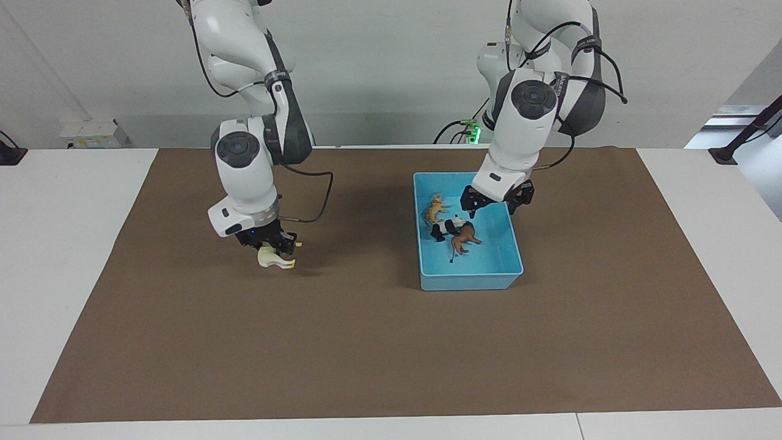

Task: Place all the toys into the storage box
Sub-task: 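Carry the cream horse into the box with the right gripper and release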

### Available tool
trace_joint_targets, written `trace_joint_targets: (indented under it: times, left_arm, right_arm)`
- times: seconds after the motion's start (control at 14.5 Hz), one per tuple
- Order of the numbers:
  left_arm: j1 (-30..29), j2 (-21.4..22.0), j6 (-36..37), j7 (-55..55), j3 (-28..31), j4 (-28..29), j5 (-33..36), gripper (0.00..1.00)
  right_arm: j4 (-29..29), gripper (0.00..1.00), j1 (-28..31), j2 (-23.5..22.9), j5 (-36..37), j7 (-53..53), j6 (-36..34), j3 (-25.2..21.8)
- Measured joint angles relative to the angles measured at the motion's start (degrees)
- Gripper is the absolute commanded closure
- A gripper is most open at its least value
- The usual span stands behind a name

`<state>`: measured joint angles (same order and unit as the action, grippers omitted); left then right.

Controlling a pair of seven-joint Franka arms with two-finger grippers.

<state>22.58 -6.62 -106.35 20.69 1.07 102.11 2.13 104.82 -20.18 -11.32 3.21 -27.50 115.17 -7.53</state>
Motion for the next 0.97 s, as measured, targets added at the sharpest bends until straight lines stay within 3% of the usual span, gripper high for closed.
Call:
trace_joint_targets:
  times: [0.14,0.28,0.48,0.76,0.83,0.9,0.97]
  left_arm:
    - [-4.7,0.1,0.0,-5.5,0.2,-2.3,0.3,0.0]
    - [-9.6,0.8,1.1,-10.0,0.4,-4.6,0.3,0.0]
    - [-14.4,4.5,3.7,-11.7,0.5,-5.7,0.3,0.0]
    - [-16.6,10.5,10.3,-12.2,0.5,-5.5,0.5,0.0]
    - [-17.0,11.8,10.8,-12.2,0.5,-4.9,0.7,0.0]
    - [-17.6,12.7,10.9,-12.5,0.5,-4.1,0.7,0.0]
    - [-18.4,13.4,10.9,-13.4,0.4,-3.6,0.8,0.0]
  right_arm:
    - [-10.3,1.0,-3.9,0.3,-0.3,-6.8,-9.6,1.0]
    - [-19.6,1.0,-11.0,-1.8,-2.0,-18.2,-13.6,2.0]
    - [-26.8,1.0,-20.7,-6.8,-6.3,-29.8,-9.1,2.5]
    - [-25.5,1.0,-28.2,-11.3,-7.2,-34.0,1.2,2.5]
    - [-24.7,0.65,-29.3,-12.6,-7.3,-34.8,3.5,2.5]
    - [-24.2,0.01,-29.9,-13.9,-7.3,-35.4,5.4,2.5]
    - [-23.8,0.0,-30.1,-15.0,-7.3,-35.9,6.7,2.5]
